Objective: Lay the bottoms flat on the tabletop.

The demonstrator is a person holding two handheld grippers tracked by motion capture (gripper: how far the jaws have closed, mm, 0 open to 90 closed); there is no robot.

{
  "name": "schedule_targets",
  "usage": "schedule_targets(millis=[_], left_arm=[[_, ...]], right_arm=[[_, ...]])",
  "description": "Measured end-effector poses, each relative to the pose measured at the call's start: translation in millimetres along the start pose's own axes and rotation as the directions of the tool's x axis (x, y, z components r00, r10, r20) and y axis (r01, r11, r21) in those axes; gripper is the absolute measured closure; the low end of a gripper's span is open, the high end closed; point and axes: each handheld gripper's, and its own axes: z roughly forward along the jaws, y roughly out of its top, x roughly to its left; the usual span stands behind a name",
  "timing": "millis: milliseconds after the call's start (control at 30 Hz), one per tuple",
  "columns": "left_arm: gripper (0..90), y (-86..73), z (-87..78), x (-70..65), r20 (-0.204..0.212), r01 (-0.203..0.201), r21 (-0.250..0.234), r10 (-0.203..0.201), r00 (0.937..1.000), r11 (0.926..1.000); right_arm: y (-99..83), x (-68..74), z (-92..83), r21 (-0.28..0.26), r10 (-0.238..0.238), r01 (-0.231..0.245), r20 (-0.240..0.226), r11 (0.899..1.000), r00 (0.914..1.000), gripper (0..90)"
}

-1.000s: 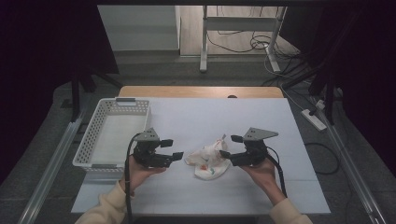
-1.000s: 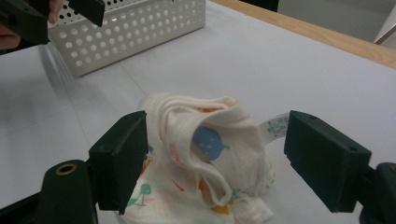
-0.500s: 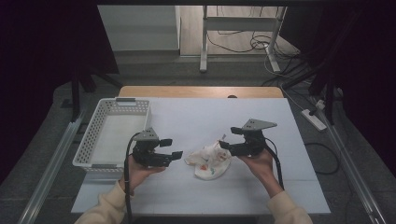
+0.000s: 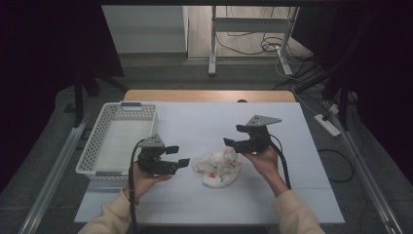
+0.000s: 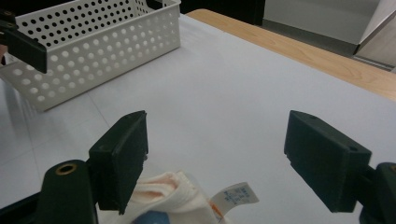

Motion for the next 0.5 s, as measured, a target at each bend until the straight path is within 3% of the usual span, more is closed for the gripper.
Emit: schedule_targets(millis=[233,500], left_arm=[[28.7,-0.1,1.0,-0.9,0.004,-0.003,0.002,0.003,1.0,1.0],[28.8,-0.8,3.0,-1.7,0.005,-0.004,0.009,0.004,1.0,0.9999]], right_arm=[[2.5,-8.6,4.5,-0.003,0.026,-0.026,0.022,1.0,0.9994,22.3],[-4.3,-17.9,14.9,0.045,0.049,-0.05,0.042,0.998,0.998,22.6]])
